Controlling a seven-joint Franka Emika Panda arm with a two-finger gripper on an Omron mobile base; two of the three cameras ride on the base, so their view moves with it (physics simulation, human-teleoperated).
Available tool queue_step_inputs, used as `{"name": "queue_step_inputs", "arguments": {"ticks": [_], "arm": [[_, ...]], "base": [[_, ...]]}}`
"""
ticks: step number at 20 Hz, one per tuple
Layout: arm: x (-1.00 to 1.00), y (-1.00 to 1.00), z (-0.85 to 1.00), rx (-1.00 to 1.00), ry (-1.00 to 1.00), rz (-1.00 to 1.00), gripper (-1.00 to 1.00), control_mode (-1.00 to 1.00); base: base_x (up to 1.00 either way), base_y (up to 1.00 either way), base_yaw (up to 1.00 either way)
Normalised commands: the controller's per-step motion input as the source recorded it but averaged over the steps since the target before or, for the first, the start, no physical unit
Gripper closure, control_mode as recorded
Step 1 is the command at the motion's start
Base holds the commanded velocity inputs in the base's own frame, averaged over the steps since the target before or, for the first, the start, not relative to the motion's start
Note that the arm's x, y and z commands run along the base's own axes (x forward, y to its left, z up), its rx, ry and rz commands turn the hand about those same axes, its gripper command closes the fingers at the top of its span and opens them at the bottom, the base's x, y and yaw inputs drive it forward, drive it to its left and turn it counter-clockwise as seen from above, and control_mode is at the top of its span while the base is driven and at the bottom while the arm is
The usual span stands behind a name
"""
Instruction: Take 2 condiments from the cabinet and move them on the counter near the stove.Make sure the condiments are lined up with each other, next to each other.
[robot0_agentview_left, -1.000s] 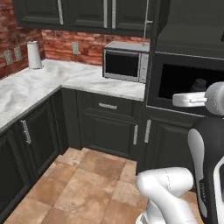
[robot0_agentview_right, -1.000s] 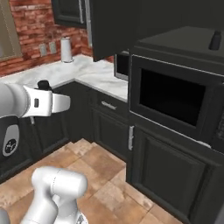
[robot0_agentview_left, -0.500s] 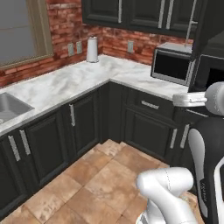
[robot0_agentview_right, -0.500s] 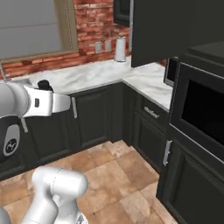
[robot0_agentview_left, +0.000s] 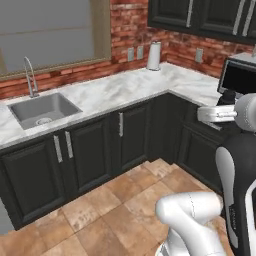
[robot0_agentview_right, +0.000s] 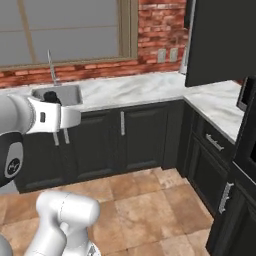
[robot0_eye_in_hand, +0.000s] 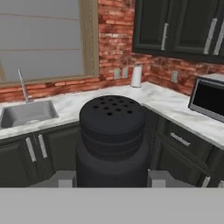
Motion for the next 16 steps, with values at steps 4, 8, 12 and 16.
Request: {"name": "queue_step_inputs", "arguments": {"ticks": [4, 8, 12, 16], "arm": [[0.00, 0.00, 0.00, 0.00, 0.00, 0.00, 1.00, 1.00], [0.00, 0.00, 0.00, 0.00, 0.00, 0.00, 1.00, 1.00], [0.00, 0.00, 0.00, 0.00, 0.00, 0.00, 1.00, 1.00], [0.00, 0.00, 0.00, 0.00, 0.00, 0.00, 1.00, 1.00]], "base": [[0.00, 0.11, 0.36], [0.00, 0.13, 0.33], [0.00, 0.18, 0.30], [0.00, 0.22, 0.26]]}}
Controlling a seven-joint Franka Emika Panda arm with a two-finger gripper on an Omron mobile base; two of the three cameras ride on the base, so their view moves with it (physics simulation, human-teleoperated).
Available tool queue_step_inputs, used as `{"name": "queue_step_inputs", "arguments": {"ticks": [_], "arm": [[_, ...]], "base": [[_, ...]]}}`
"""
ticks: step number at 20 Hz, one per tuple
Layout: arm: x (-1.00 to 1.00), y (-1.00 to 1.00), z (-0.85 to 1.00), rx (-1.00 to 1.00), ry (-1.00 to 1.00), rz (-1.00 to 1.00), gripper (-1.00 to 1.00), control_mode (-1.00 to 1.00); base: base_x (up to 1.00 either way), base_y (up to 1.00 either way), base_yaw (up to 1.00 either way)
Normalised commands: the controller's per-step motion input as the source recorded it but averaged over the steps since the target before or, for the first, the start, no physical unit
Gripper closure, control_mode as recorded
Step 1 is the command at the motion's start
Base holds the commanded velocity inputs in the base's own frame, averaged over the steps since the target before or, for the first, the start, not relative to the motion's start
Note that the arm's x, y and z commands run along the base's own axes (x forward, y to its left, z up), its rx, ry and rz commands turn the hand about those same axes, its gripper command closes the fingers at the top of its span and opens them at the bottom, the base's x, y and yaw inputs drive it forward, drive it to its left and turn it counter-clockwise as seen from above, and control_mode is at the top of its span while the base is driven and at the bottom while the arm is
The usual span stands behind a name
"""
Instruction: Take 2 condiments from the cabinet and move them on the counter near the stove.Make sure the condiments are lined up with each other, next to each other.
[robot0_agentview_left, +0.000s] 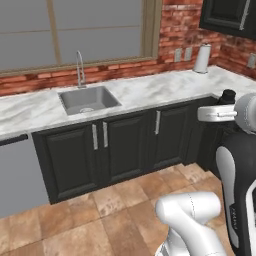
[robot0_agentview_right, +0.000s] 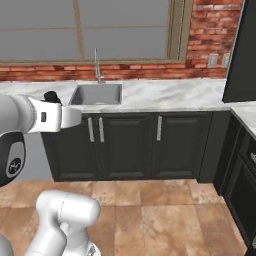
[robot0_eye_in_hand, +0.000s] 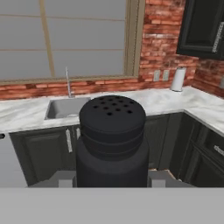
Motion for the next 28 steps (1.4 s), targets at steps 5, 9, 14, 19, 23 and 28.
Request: {"name": "queue_step_inputs", "arguments": {"ticks": [5, 9, 14, 19, 23, 28], "arm": [[0.00, 0.00, 0.00, 0.00, 0.00, 0.00, 1.00, 1.00], [0.00, 0.00, 0.00, 0.00, 0.00, 0.00, 1.00, 1.00], [0.00, 0.00, 0.00, 0.00, 0.00, 0.00, 1.00, 1.00], [0.00, 0.00, 0.00, 0.00, 0.00, 0.00, 1.00, 1.00], [0.00, 0.00, 0.00, 0.00, 0.00, 0.00, 1.00, 1.00], [0.00, 0.00, 0.00, 0.00, 0.00, 0.00, 1.00, 1.00]], "base": [[0.06, 0.47, 0.15], [0.08, 0.78, 0.04], [0.00, 0.76, 0.04], [0.00, 0.71, 0.04], [0.00, 0.40, 0.23], [0.00, 0.08, 0.44]]}}
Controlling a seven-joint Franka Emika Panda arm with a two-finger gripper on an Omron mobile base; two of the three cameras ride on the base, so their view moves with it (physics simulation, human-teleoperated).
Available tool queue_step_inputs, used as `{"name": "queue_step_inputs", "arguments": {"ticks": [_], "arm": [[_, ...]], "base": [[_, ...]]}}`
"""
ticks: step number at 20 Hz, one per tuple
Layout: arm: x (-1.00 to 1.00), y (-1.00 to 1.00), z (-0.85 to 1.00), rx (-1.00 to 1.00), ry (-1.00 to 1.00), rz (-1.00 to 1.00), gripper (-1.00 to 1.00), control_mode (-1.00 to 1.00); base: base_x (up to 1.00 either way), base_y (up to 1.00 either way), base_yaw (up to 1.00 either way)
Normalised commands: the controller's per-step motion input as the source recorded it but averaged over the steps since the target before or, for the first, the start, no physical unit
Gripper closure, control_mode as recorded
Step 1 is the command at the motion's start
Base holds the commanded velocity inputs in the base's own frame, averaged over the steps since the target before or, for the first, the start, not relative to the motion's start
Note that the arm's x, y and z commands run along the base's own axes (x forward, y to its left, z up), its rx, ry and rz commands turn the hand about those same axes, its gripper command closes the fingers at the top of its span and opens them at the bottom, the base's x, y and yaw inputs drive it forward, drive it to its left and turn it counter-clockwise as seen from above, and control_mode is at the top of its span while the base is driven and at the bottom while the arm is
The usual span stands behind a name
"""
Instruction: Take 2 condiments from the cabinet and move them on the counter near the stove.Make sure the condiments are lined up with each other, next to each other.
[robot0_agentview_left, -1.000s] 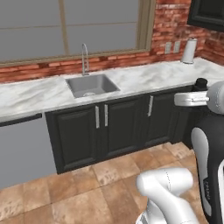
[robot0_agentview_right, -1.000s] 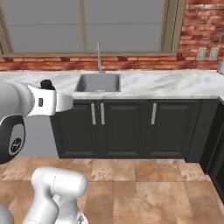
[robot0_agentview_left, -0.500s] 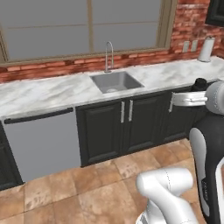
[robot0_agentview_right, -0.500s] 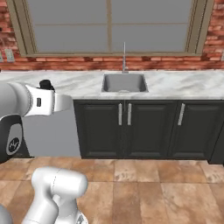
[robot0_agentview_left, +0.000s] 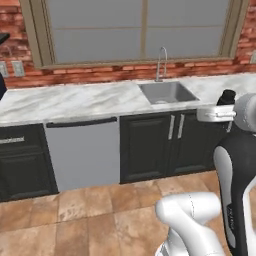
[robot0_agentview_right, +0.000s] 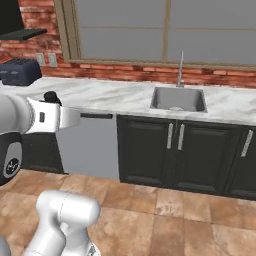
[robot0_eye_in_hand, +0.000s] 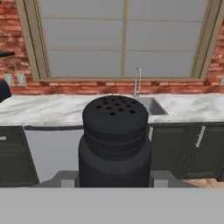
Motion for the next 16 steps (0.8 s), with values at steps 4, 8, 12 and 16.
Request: {"name": "queue_step_inputs", "arguments": {"ticks": [4, 8, 12, 16], "arm": [[0.00, 0.00, 0.00, 0.00, 0.00, 0.00, 1.00, 1.00], [0.00, 0.00, 0.00, 0.00, 0.00, 0.00, 1.00, 1.00], [0.00, 0.00, 0.00, 0.00, 0.00, 0.00, 1.00, 1.00], [0.00, 0.00, 0.00, 0.00, 0.00, 0.00, 1.00, 1.00]], "base": [[0.00, 0.00, 0.47], [0.00, 0.01, 0.46], [0.00, 0.03, 0.44], [0.00, 0.05, 0.39]]}}
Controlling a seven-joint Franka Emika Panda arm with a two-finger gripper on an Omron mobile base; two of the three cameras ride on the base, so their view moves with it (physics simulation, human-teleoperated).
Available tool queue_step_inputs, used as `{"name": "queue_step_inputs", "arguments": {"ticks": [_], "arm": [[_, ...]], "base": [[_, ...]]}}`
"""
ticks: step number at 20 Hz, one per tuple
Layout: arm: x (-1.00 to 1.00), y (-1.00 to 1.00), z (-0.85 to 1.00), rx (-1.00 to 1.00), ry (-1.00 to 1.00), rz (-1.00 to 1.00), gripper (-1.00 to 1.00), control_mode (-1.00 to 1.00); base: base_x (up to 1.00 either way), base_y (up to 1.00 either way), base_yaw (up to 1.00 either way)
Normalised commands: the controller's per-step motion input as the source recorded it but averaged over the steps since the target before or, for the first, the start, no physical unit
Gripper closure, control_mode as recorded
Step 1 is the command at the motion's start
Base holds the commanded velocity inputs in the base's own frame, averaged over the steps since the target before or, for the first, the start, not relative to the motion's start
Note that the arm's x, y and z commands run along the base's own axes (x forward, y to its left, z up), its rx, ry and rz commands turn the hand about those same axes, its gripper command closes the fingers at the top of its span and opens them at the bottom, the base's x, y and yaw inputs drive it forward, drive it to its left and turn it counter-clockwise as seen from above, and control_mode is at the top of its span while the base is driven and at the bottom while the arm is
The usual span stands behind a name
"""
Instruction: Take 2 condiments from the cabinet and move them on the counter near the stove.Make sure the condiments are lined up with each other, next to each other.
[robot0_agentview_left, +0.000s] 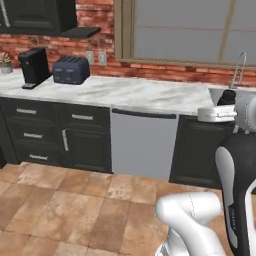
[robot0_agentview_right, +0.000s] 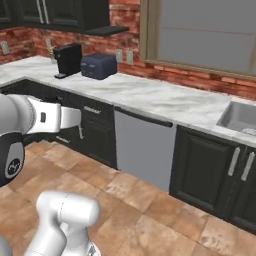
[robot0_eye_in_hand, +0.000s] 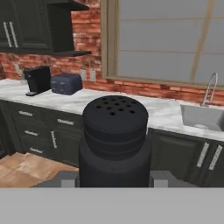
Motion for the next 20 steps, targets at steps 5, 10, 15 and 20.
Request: {"name": "queue_step_inputs", "arguments": {"ticks": [5, 10, 15, 20], "arm": [[0.00, 0.00, 0.00, 0.00, 0.00, 0.00, 1.00, 1.00], [0.00, 0.00, 0.00, 0.00, 0.00, 0.00, 1.00, 1.00], [0.00, 0.00, 0.00, 0.00, 0.00, 0.00, 1.00, 1.00], [0.00, 0.00, 0.00, 0.00, 0.00, 0.00, 1.00, 1.00]], "base": [[0.00, 0.01, 0.37], [0.00, 0.00, 0.31], [0.02, 0.06, 0.27], [0.28, 0.03, 0.33]]}}
